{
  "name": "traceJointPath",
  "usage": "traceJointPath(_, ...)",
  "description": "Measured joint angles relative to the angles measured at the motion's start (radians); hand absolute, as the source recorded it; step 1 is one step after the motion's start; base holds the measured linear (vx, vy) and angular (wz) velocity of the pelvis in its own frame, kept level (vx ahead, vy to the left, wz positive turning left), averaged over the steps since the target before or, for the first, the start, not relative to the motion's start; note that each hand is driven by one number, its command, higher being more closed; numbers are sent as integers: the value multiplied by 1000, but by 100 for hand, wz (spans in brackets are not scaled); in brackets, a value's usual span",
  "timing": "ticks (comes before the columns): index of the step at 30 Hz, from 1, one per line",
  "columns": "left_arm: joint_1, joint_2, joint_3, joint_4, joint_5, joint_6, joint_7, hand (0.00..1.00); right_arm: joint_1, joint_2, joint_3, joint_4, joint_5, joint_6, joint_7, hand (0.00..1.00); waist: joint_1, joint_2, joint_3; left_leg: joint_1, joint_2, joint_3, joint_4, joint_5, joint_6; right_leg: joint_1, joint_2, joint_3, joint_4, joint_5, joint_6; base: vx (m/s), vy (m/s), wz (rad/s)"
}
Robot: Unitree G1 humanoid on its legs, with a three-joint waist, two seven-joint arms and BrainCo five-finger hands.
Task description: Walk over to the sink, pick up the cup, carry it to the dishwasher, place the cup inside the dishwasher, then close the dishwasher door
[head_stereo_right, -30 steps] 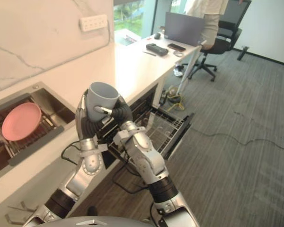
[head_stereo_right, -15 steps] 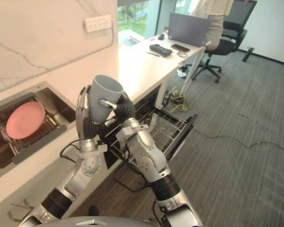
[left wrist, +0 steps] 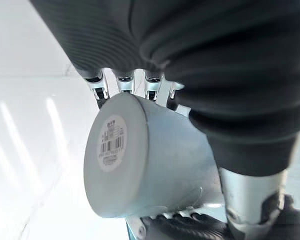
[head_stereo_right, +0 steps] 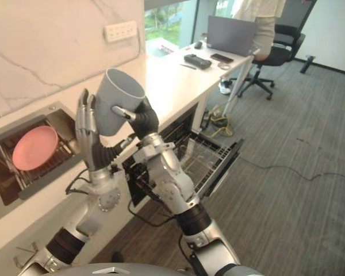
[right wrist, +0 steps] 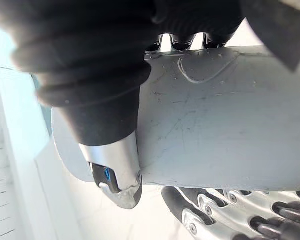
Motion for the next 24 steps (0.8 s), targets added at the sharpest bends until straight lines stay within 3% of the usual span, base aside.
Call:
traceJointPath(6, -17, 7, 96, -28, -3, 19, 50, 0, 1, 52, -14, 0, 9, -30, 5, 100, -13, 2, 1, -3, -2, -1, 0, -1, 1, 0, -1, -3, 1, -1, 1, 0, 0, 0)
traceJointPath(12, -28, -7, 166, -41, -36, -61, 79, 0, 31, 89, -77, 0, 8, -71, -4, 100, -18, 6, 4, -3, -3, -3, 0, -1, 2, 2, -1, -4, 3, -1, 1, -1, 0, 1)
traceJointPath(15, -47, -40, 244, -115, -157, -86, 73, 0, 90, 77, -159, 1, 2, -100, -39, 100, -17, 6, 4, -8, -5, -9, 0, -1, 3, 2, -2, -11, 4, -4, 5, -1, 0, 8)
traceJointPath(17, -46, -41, 256, -143, -282, -136, 12, 0, 131, 71, -209, 2, -11, -115, -58, 100, -17, 9, 6, -8, -5, -11, 0, 0, 3, 2, -2, -12, 4, -5, 5, 0, 0, 0)
traceJointPath(19, -12, -48, 230, -148, -486, -216, -165, 0, 145, 64, -266, 1, -13, -138, -81, 100, -21, 17, 15, -8, -4, -9, 0, 0, 4, 1, -2, -10, 4, -4, 4, -3, -2, -2)
traceJointPath(20, 2, -52, 214, -148, -531, -230, -209, 0, 149, 63, -276, 1, -13, -143, -84, 100, -22, 17, 15, -8, -4, -7, 0, 0, 4, 0, -2, -8, 3, -4, 4, 0, 0, -6)
traceJointPath(22, 66, -65, 136, -148, -635, -272, -367, 0, 160, 48, -319, 0, -13, -168, -88, 100, -22, 17, 16, -6, -3, 2, 0, -3, 3, -1, -1, -2, 1, -4, 4, 0, 0, -8)
traceJointPath(24, 98, -69, 88, -148, -683, -287, -450, 0, 160, 45, -357, -2, -12, -198, -93, 100, -26, 16, 18, -6, -2, 4, 0, -4, 2, -3, -1, 0, -1, -4, 4, 0, 0, -6)
